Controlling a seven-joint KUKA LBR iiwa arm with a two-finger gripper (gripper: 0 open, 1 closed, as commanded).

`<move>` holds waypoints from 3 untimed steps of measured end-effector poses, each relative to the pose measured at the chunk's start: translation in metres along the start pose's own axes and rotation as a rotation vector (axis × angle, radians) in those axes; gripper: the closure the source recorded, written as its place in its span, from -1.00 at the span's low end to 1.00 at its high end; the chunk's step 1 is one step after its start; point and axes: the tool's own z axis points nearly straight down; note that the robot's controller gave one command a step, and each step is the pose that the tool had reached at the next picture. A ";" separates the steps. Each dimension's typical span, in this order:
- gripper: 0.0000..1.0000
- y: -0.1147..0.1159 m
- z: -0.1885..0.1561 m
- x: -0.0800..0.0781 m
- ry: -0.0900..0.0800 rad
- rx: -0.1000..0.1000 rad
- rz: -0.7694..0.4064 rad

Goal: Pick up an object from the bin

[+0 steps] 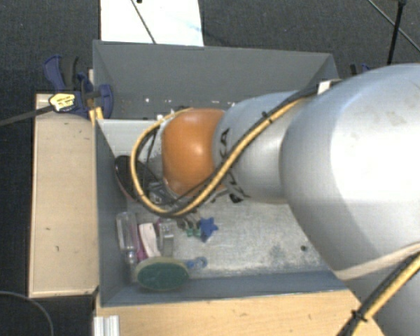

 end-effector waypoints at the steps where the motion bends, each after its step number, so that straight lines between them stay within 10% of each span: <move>1: 1.00 0.002 -0.003 -0.003 -0.012 -0.005 0.000; 2: -1.00 0.000 0.000 0.000 -0.001 0.000 0.002; 3: -1.00 -0.090 0.001 0.007 0.003 0.005 -0.150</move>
Offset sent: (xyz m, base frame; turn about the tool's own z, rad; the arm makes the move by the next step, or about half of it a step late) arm 0.0000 0.0000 0.0000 0.0000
